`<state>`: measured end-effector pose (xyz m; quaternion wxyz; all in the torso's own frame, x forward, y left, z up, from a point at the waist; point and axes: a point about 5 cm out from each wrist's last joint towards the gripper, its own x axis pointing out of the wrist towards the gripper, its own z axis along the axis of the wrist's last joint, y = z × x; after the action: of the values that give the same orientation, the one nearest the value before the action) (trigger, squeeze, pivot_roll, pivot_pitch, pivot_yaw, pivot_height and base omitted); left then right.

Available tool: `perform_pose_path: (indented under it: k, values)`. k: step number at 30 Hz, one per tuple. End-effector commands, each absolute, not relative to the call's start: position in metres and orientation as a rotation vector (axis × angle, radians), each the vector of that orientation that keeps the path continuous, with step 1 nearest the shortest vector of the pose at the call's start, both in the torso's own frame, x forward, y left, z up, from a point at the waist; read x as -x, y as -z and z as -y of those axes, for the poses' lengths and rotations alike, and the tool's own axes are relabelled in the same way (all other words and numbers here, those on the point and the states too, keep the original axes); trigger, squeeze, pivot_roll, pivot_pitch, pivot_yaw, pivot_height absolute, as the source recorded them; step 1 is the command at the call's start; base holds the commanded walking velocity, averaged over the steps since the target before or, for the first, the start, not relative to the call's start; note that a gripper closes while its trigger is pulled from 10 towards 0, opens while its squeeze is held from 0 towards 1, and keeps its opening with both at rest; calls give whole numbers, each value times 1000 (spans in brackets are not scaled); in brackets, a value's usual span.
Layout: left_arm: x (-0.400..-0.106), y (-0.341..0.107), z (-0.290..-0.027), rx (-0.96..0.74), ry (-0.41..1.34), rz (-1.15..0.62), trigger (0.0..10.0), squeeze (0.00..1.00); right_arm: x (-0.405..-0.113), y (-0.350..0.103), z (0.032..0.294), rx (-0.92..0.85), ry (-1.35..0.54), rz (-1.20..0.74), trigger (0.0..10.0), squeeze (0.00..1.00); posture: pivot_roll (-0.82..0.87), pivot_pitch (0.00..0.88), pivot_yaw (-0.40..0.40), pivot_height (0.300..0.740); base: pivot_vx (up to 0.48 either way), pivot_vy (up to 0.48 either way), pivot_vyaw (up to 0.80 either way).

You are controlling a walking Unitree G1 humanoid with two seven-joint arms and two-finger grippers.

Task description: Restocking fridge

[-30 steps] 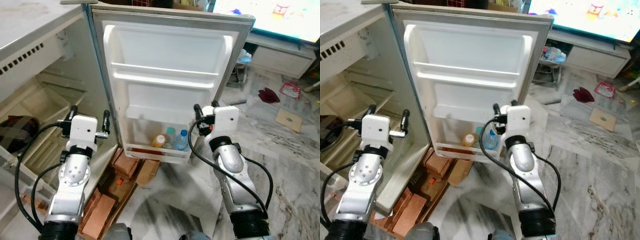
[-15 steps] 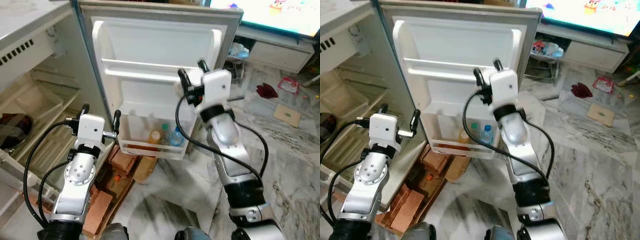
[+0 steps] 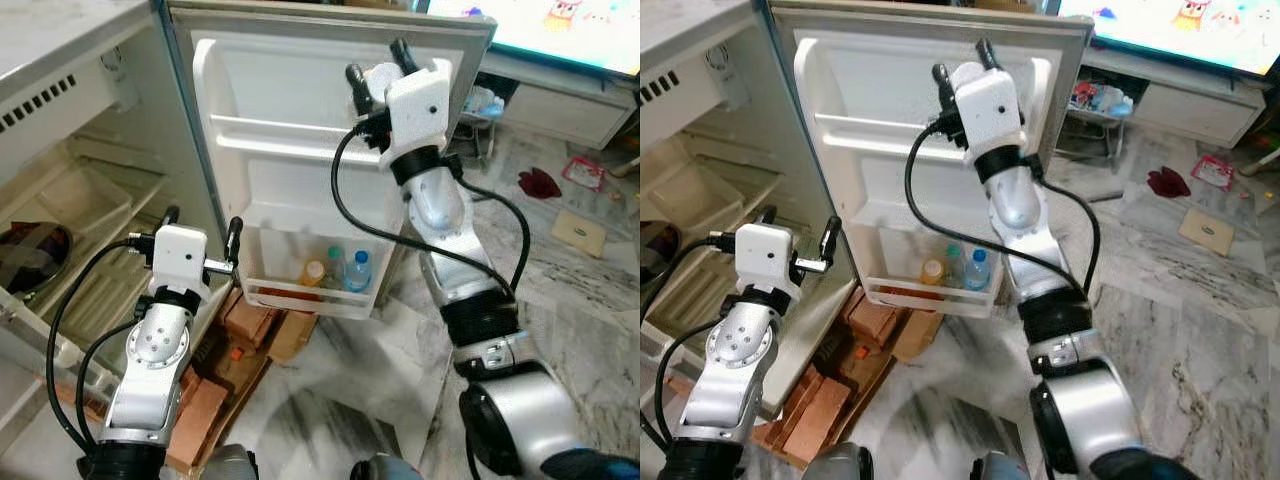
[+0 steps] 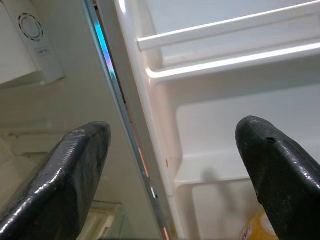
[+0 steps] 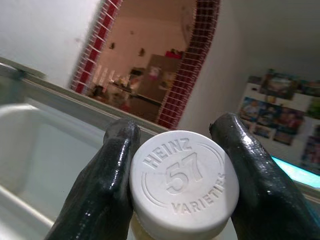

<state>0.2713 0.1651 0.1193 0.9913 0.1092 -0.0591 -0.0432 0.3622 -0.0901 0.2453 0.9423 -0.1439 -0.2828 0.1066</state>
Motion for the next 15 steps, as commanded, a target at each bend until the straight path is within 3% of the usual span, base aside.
perform_pose_path:
  k: [1, 9, 15]
  values:
    - [-269, -122, -165, -216, 94, 120, 10000, 0, -367, -256, 97, 307, -176, 621, 10000, 0, 86, 89, -55, 740, 0, 0, 0]
    - [-263, -122, -167, -225, 94, 113, 10000, 0, -384, -244, 116, 340, -101, 574, 10000, 0, 110, 111, -53, 740, 0, 0, 0]
    - [-261, -124, -165, -225, 103, 117, 10000, 0, -386, -243, 117, 352, -89, 583, 10000, 0, 113, 114, -52, 740, 0, 0, 0]
